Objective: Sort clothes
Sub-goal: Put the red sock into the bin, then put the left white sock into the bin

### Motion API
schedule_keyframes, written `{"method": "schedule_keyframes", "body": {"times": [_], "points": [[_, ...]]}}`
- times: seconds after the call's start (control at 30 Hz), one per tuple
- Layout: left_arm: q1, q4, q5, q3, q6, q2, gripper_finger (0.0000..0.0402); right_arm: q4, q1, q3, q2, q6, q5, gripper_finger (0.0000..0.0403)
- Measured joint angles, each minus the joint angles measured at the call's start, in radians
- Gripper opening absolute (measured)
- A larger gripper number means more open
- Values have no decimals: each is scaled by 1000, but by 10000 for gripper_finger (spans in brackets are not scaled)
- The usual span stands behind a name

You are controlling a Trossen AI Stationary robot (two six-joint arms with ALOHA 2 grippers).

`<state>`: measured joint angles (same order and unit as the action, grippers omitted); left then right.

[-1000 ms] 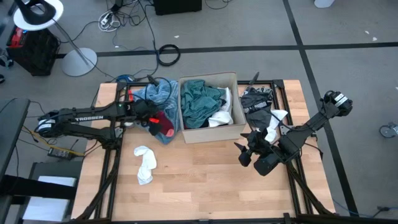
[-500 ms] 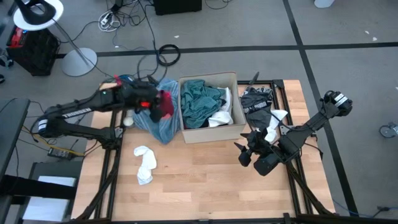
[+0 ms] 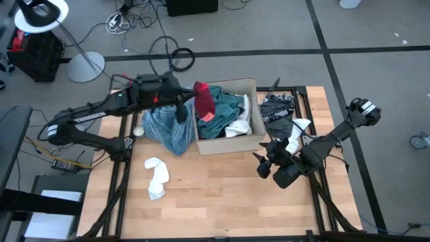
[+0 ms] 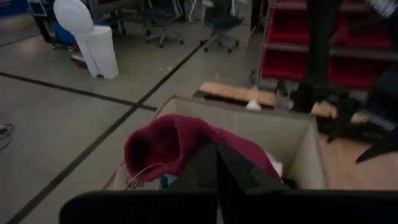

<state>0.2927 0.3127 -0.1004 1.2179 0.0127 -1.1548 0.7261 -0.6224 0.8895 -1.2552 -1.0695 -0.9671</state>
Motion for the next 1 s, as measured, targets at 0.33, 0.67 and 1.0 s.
{"method": "schedule_keyframes", "body": {"times": [0.33, 0.67, 1.0], "points": [[0, 22, 35, -1, -10, -98, 66, 0, 0, 0, 0, 2, 5, 240], [-15, 216, 53, -1, 6, 8, 109, 0, -1, 0, 0, 1, 14, 240], [-305, 424, -74, -98, 241, 198, 108, -1, -1, 0, 0, 1, 20, 240]]}}
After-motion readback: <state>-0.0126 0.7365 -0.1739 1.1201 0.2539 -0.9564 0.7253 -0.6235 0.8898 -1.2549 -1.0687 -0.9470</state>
